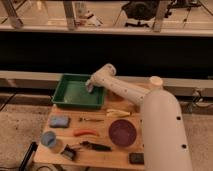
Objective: Wipe tray with towel
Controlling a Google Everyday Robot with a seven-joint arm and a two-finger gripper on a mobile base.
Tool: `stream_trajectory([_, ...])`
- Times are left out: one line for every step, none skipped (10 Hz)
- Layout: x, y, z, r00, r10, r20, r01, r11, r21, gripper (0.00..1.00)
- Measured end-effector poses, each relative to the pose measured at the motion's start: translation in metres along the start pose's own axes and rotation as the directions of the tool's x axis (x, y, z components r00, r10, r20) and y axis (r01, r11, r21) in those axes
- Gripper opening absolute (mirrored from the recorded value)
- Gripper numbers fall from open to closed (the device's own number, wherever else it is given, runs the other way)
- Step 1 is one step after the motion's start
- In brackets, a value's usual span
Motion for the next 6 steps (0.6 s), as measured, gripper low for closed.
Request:
stream_trajectory([0.001, -0.001, 0.003, 1.000, 0.014, 0.005, -0.014, 1.000, 0.004, 0.05])
stream_trajectory([-0.002, -0.001, 0.003, 1.000, 0.021, 0.012, -0.021, 1.000, 0.010, 0.05])
stream_trajectory([-0.012, -0.003, 0.003, 0.998, 0.040, 0.039, -0.041, 0.999, 0.027, 0.05])
stream_trajectory([-0.020, -0.008, 0.004, 0.997, 0.045, 0.058, -0.047, 0.998, 0.041, 0.05])
stream_trajectory([-0.033, -0.017, 0.006, 0.995, 0.048, 0.086, -0.053, 0.997, 0.057, 0.05])
stream_trajectory([-0.047, -0.029, 0.009, 0.992, 0.049, 0.118, -0.058, 0.995, 0.081, 0.05])
